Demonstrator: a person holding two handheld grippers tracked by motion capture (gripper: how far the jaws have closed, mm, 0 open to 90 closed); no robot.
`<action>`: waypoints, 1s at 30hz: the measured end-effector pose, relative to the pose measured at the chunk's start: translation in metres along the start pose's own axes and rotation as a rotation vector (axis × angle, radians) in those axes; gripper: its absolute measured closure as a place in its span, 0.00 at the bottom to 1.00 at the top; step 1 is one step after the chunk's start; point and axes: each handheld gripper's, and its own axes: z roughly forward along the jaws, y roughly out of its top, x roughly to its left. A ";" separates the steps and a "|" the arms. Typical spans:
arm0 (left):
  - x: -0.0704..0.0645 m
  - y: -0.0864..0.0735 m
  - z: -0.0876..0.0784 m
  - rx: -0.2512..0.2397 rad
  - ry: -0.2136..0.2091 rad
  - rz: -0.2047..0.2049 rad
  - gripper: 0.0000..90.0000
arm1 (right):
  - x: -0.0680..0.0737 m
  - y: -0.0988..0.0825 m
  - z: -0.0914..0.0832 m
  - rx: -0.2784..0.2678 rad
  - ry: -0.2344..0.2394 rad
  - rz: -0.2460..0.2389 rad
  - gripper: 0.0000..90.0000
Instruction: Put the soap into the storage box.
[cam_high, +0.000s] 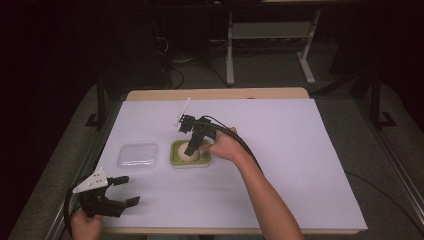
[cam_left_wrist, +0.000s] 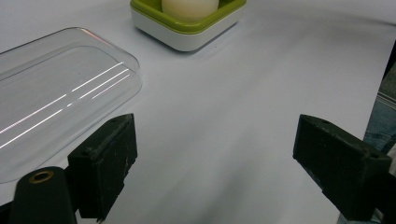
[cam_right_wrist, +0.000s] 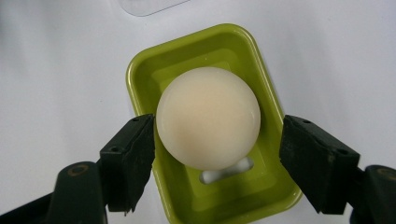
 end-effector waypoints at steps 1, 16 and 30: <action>0.000 0.000 0.000 0.000 0.001 -0.001 0.14 | 0.000 -0.001 -0.001 -0.006 0.000 0.002 0.29; 0.000 0.000 0.001 -0.003 0.008 -0.002 0.14 | -0.005 -0.013 -0.012 -0.031 -0.005 0.026 0.28; 0.000 0.001 0.002 0.006 0.001 0.011 0.14 | -0.008 -0.032 -0.025 -0.041 -0.020 0.052 0.28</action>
